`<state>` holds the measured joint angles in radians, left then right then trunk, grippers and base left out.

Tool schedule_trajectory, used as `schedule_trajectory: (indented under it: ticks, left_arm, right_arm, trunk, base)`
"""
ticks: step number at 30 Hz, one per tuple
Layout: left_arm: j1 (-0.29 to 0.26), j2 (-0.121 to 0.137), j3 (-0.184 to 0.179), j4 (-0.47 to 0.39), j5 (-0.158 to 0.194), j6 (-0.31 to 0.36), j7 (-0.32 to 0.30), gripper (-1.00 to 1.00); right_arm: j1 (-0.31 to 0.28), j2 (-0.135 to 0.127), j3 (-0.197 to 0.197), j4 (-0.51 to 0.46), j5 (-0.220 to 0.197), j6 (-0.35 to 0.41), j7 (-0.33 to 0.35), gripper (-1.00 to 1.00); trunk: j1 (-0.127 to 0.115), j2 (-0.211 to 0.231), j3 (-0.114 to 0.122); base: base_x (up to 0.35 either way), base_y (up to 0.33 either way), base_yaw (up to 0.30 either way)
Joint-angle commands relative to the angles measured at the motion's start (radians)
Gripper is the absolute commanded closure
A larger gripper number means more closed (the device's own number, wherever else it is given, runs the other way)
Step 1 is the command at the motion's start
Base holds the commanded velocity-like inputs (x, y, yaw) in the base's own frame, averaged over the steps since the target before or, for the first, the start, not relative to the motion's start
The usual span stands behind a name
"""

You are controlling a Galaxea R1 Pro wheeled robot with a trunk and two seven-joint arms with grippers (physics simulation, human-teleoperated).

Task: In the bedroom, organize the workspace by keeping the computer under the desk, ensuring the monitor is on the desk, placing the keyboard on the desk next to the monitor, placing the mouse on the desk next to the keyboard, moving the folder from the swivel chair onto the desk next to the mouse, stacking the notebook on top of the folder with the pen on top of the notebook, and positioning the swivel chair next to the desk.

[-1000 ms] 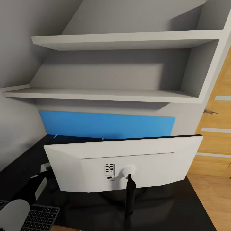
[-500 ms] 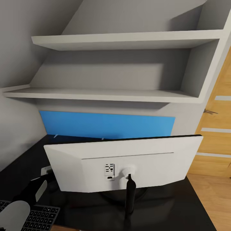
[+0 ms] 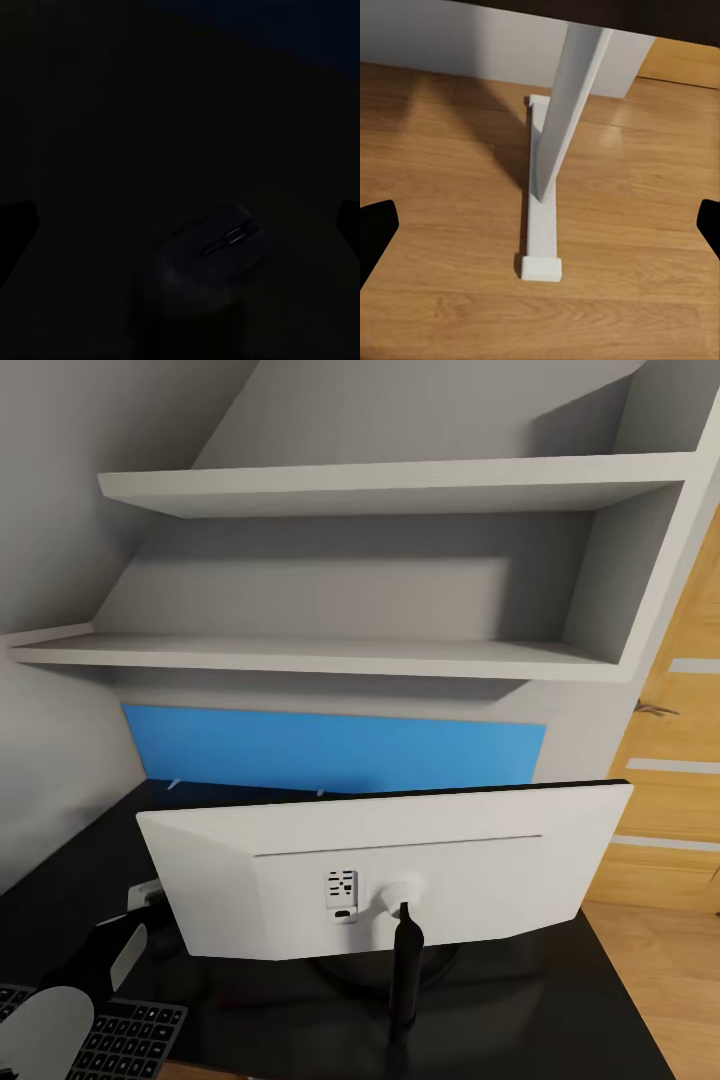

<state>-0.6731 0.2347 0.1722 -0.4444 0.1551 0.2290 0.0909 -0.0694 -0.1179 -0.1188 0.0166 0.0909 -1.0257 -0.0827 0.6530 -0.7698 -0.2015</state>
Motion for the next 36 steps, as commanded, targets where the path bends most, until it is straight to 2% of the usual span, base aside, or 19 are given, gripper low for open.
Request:
schedule_trajectory:
  ticks: [1,36]
  left_arm:
    - [0.000,0.000,0.000,-0.001,0.011,0.006,0.004,-1.00]
    - [0.000,0.000,0.001,0.007,0.011,0.006,0.004,-1.00]
  right_arm:
    - [-0.001,0.000,-0.004,0.002,0.010,-0.002,-0.008,-1.00]
    - [-0.001,0.001,-0.004,0.002,0.010,0.001,-0.008,-1.00]
  trunk:
    - [0.000,-0.001,-0.001]
    - [0.000,-0.001,-0.001]
  base:
    - [0.000,0.000,0.000]
    - [0.000,0.000,0.000]
